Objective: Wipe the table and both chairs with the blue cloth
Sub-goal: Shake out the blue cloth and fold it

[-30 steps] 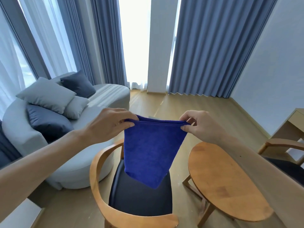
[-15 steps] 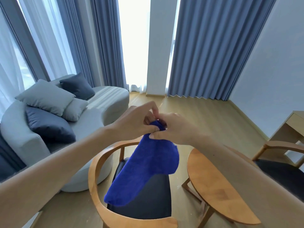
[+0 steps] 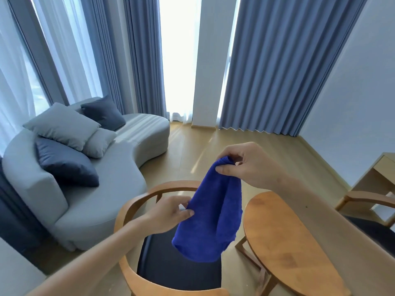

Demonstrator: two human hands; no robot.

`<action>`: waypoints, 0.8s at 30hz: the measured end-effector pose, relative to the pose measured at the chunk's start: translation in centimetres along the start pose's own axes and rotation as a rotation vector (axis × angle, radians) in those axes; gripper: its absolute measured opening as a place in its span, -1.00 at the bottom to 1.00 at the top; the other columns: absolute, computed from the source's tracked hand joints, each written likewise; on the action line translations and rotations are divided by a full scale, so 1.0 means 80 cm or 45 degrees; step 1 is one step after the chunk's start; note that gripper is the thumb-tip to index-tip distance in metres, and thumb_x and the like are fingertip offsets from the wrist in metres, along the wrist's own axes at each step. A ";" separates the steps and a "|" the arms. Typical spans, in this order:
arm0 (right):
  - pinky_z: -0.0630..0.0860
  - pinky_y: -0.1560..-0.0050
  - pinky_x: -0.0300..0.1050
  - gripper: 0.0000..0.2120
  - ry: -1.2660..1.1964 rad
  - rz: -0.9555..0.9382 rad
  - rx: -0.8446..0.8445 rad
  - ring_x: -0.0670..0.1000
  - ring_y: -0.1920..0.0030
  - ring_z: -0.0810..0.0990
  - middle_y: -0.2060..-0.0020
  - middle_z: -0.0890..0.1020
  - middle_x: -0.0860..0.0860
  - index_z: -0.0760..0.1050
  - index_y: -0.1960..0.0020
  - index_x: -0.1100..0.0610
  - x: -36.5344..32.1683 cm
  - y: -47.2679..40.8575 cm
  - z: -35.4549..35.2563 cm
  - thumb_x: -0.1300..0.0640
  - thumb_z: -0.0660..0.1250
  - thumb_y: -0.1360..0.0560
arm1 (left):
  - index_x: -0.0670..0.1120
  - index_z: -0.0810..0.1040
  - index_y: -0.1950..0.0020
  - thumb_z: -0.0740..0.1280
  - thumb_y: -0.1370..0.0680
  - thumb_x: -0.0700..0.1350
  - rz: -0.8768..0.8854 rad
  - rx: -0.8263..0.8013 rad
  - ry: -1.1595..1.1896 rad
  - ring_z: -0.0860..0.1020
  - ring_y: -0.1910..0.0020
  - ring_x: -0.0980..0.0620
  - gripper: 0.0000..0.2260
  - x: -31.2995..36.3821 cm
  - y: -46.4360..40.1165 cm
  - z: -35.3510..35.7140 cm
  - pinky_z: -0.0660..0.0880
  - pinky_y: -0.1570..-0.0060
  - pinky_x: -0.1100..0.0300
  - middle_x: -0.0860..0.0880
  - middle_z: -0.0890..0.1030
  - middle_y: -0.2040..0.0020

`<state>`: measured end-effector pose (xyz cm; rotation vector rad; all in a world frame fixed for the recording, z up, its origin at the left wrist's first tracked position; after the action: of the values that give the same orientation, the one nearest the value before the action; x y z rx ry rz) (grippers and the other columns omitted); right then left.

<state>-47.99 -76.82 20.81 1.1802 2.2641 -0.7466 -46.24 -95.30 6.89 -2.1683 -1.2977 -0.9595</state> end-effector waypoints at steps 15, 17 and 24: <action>0.47 0.09 -0.28 -0.79 0.420 0.228 -0.281 -0.12 0.11 0.53 0.12 0.59 -0.07 0.59 -0.03 0.07 0.092 0.059 0.024 0.27 0.28 -0.46 | 0.03 0.45 0.36 0.22 -0.32 0.00 0.224 -0.189 -0.541 0.43 0.24 0.10 -0.91 0.071 -0.013 -0.074 0.33 0.25 0.33 0.13 0.48 0.24; 0.48 0.03 -0.23 -0.80 0.409 0.188 -0.263 -0.09 0.07 0.51 0.06 0.55 -0.06 0.59 -0.01 0.09 0.094 0.056 0.038 0.27 0.27 -0.46 | -0.09 0.41 0.39 0.22 -0.28 -0.03 0.349 -0.152 -0.562 0.38 0.29 0.02 -0.86 0.083 -0.013 -0.078 0.32 0.30 0.22 0.03 0.45 0.30; 0.05 -0.46 -0.05 -0.83 0.352 -0.128 -0.253 -0.13 -0.51 -0.07 -0.51 0.10 -0.18 0.56 0.20 -0.04 0.091 0.047 0.059 0.22 0.32 -0.37 | -0.11 0.25 0.46 0.20 -0.27 -0.09 0.484 -0.199 -0.565 0.37 0.31 0.01 -0.82 0.105 -0.006 -0.076 0.29 0.34 0.29 0.06 0.32 0.43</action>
<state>-47.81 -73.87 11.82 1.1401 2.5704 -0.4007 -46.06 -94.23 17.21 -2.7264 -0.9450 -0.4559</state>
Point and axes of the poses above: each hand's wrist, its own y-axis away from the middle knuckle, its own z-axis out of the palm, x = y × z, the point moved 4 cm from there along -y, towards the middle knuckle
